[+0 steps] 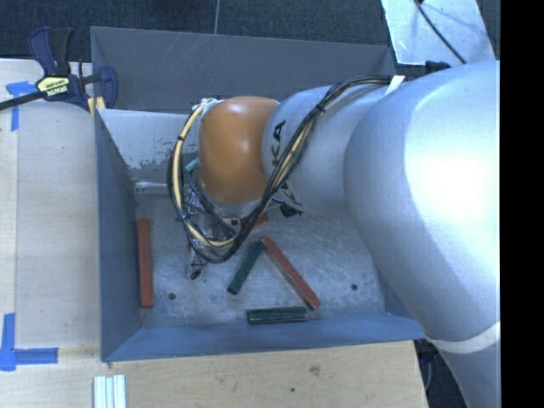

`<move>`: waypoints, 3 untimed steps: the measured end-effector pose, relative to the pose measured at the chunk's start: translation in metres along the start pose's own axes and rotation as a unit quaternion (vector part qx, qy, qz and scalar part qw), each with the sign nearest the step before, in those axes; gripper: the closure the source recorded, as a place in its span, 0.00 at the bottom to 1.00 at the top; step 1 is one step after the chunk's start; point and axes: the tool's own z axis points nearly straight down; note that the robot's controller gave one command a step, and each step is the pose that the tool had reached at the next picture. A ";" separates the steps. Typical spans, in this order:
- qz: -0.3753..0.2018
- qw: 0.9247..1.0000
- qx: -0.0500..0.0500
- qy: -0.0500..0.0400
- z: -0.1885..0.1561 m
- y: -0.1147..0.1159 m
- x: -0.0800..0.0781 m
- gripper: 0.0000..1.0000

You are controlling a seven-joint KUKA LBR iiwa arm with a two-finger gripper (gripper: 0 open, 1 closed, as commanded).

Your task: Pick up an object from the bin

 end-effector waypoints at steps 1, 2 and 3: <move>-0.117 0.993 0.000 -0.004 -0.005 -0.067 -0.008 0.00; -0.117 0.993 -0.001 -0.005 -0.006 -0.064 -0.008 1.00; -0.121 0.993 -0.002 -0.010 -0.174 -0.043 -0.021 1.00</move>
Offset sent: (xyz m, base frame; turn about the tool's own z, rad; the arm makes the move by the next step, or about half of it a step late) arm 0.0061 -0.0638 0.0044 -0.2372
